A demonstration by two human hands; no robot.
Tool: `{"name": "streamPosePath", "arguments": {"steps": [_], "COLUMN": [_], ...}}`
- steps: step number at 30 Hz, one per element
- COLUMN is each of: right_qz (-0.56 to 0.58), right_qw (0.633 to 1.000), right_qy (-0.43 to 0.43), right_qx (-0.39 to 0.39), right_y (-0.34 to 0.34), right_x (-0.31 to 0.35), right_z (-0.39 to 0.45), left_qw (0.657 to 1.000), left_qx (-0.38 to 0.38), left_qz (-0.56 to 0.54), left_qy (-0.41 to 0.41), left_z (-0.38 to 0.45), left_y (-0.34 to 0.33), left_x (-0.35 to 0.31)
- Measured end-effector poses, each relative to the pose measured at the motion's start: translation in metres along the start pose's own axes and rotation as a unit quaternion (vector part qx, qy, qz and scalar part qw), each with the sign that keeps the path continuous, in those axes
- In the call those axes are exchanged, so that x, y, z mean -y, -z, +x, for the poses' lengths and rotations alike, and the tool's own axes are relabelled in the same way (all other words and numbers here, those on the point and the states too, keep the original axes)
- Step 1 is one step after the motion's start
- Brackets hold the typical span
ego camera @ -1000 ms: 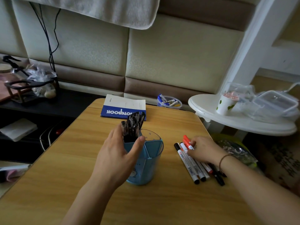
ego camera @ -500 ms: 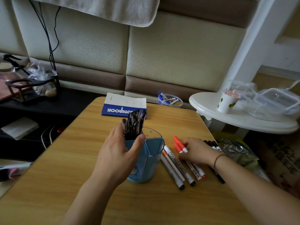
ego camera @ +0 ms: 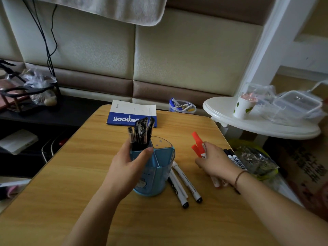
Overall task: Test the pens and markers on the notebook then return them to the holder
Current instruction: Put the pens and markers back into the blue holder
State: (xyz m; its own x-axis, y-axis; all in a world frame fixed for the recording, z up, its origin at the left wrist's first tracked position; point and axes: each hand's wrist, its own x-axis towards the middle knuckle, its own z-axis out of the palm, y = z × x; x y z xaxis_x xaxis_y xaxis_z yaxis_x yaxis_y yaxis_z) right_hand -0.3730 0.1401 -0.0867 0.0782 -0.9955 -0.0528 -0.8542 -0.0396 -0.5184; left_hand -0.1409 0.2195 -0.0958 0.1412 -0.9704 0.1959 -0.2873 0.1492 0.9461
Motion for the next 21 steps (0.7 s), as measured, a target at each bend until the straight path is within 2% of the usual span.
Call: {"name": "streamPosePath", "arguments": {"steps": [3,8,17,21], "right_qz": [0.076,-0.037,-0.076,-0.159], "right_qw": [0.995,0.994,0.991,0.981], "right_qy": [0.012,0.036,0.001,-0.003], "right_qx": [0.068,0.093,0.113,0.113], "right_y": [-0.001,-0.023,-0.025,-0.029], "right_x": [0.016,0.039,0.053,0.055], "right_z": [-0.016,-0.015,-0.001,0.001], "left_qw": [0.998,0.994,0.997,0.997], "left_qx": [-0.033,-0.082,-0.072,-0.076], "left_qz": [0.042,0.067,0.007,-0.020], "left_qy": [-0.016,-0.027,-0.024,-0.024], "left_z": [-0.001,-0.002,0.002,0.005], "left_y": [0.000,0.002,0.002,0.002], "left_x": [-0.003,-0.002,-0.001,0.001]}}
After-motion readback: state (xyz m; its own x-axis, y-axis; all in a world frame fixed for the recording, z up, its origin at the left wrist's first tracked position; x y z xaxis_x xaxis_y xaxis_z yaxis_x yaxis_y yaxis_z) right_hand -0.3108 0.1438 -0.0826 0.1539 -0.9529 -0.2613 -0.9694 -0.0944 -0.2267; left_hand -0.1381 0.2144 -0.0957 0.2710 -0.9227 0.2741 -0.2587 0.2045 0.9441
